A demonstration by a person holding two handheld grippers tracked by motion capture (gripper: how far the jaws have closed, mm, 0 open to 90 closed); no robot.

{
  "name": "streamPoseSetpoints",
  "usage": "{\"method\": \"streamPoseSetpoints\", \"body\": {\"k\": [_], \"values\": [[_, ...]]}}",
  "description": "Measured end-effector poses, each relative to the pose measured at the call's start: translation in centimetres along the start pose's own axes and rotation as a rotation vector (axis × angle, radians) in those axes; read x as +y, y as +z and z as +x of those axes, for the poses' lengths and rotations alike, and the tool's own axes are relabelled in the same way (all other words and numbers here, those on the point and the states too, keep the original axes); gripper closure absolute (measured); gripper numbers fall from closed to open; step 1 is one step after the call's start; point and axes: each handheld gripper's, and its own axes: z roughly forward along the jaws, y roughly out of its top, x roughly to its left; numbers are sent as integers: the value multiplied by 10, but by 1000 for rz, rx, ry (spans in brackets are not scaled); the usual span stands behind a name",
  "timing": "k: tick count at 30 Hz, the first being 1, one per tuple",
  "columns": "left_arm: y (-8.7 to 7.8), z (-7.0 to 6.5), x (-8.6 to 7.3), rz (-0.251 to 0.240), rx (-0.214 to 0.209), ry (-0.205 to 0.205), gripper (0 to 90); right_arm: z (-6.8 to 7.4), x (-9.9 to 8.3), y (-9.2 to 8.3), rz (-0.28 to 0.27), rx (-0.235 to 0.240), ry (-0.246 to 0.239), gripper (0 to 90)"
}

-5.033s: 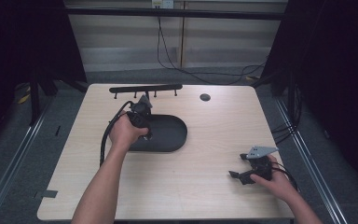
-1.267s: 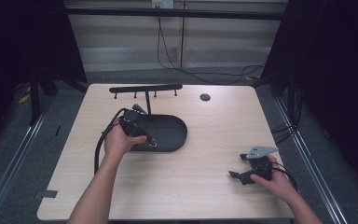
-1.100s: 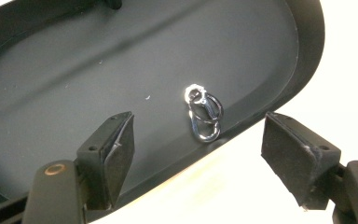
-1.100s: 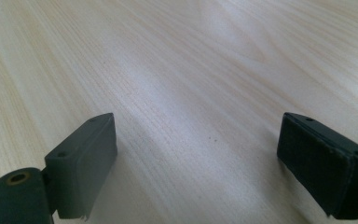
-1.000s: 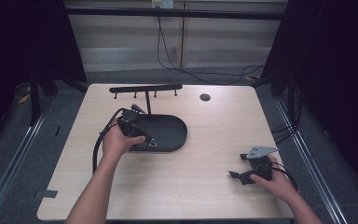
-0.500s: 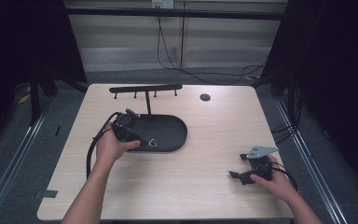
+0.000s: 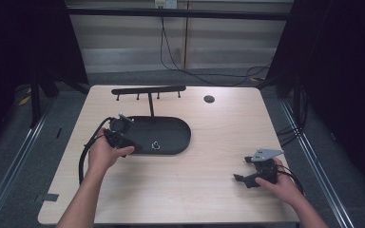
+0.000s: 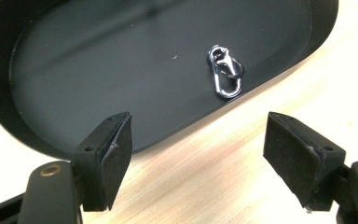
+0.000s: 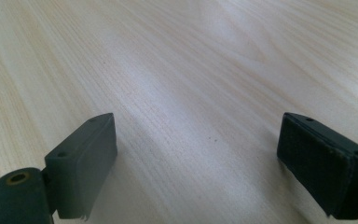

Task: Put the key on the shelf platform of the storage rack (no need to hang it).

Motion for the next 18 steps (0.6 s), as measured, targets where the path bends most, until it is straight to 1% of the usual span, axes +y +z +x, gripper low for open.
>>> {"method": "streamPoseSetpoints", "body": {"k": [1,2,3,5,6,7,10,11,14,18], "values": [[-1,1,-1,-1,8,12,238,0,0,0,0,0,0,115],[-1,1,-2,2,0,9,238,0,0,0,0,0,0,115],[-1,1,-4,-3,3,1,237,0,0,0,0,0,0,115],[-3,2,-6,-2,-1,5,237,0,0,0,0,0,0,115],[-3,3,-7,-4,6,13,237,0,0,0,0,0,0,115],[-3,3,-8,-11,4,7,238,0,0,0,0,0,0,115],[-4,5,-11,-4,2,14,237,0,0,0,0,0,0,115],[-4,4,-13,-6,2,9,237,0,0,0,0,0,0,115],[-5,6,-15,-10,3,16,238,0,0,0,0,0,0,115],[-6,7,-20,-18,1,7,237,0,0,0,0,0,0,114]]}}
